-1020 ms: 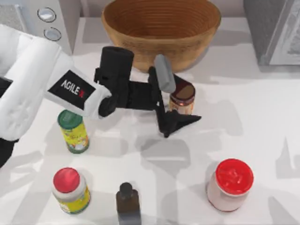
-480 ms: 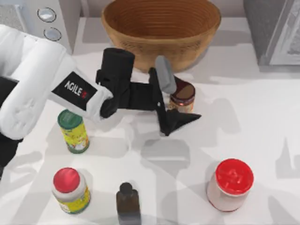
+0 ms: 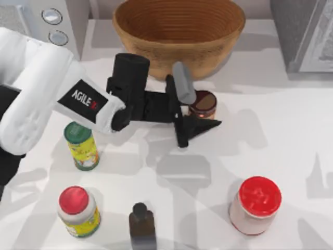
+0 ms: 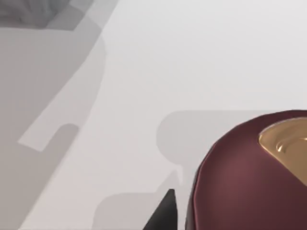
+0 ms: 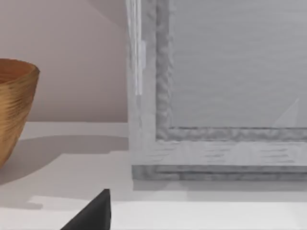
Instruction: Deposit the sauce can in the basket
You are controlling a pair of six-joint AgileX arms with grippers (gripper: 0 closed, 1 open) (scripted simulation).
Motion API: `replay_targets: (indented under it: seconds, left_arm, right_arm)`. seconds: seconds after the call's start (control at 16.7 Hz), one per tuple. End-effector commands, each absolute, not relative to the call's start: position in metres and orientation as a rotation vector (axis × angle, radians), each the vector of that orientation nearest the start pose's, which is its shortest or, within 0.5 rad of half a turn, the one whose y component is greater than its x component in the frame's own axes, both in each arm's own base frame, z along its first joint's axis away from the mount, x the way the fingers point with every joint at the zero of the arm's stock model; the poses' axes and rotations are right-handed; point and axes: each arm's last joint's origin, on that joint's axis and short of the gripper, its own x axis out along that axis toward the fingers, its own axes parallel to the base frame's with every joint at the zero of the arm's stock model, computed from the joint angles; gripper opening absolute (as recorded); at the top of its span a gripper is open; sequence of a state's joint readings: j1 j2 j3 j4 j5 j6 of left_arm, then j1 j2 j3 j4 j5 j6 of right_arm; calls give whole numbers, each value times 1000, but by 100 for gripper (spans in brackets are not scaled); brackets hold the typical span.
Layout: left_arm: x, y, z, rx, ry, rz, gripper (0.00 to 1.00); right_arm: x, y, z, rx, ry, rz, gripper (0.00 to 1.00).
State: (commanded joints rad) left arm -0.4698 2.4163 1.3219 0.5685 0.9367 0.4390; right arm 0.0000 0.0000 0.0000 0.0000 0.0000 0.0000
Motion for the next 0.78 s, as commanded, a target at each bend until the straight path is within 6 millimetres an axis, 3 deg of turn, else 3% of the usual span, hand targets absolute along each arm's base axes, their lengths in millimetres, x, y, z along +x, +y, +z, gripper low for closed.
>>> replay_targets:
  seconds: [0.12, 0.18, 0.78]
  left_arm:
    - [404, -228, 41, 217, 245, -1437, 2]
    - [404, -228, 41, 217, 245, -1437, 0]
    - [403, -225, 43, 221, 245, -1435, 0]
  right_arm:
    - [106, -1, 160, 0, 0, 0, 100]
    - [106, -1, 160, 0, 0, 0, 100]
    - [106, -1, 160, 0, 0, 0, 100]
